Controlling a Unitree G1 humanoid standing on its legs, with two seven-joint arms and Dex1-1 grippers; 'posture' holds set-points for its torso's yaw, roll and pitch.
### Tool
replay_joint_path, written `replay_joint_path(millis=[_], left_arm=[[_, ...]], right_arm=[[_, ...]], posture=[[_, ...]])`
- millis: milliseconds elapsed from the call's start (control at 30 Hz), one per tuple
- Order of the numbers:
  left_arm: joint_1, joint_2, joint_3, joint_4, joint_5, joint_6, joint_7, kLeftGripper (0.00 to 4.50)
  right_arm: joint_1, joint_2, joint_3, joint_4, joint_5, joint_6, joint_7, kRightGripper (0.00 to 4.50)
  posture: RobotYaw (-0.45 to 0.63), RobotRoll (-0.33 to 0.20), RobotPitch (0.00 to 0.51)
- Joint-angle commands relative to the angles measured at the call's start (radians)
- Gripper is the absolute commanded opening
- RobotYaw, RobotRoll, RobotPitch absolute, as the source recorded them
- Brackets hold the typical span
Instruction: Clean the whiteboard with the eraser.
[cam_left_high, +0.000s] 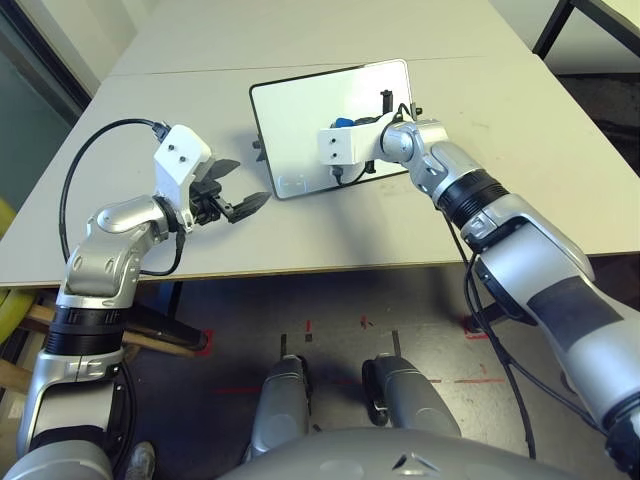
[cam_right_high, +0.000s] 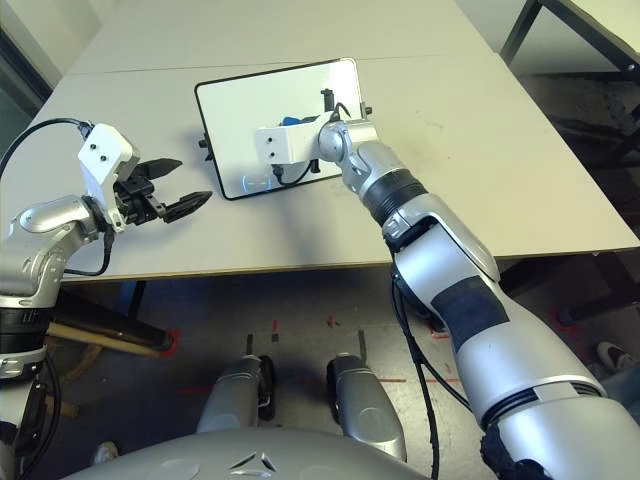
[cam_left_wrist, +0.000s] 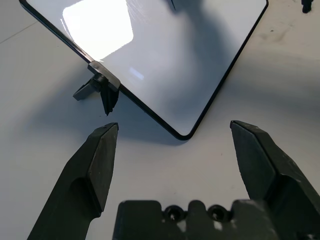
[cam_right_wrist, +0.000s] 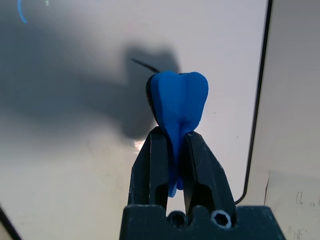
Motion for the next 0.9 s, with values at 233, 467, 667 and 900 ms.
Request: replay_joint_path(millis=[233,467,667,900], left_arm=[[0.000,-0.004,0.016,-0.002,0.014,-0.009,0.019,4.50],[0.009,-0.003,0.020,-0.015,0.011,-0.004,0.027,4.50],[0.029,-0.006,0.026,-0.033,0.007,0.003,0.036,4.50],[0.053,-0.009,0.037,-0.062,0.003,0.017,0.048,4.50]], right_arm=[[-0.069,0.049,0.014,0.182,-0.005,-0.005,-0.077,0.19],[-0.071,0.070,0.055,0.235,-0.033,-0.044,-0.066,0.19],[-0.061,0.096,0.077,0.235,-0.040,-0.078,-0.059,0.18],[-0.063,0.132,0.088,0.240,-0.043,-0.100,-0.059,0.18]], posture=[[-0.07,0.000,0.093],[-0.06,0.000,0.095],[-0.04,0.000,0.101],[-0.02,0.000,0.104]])
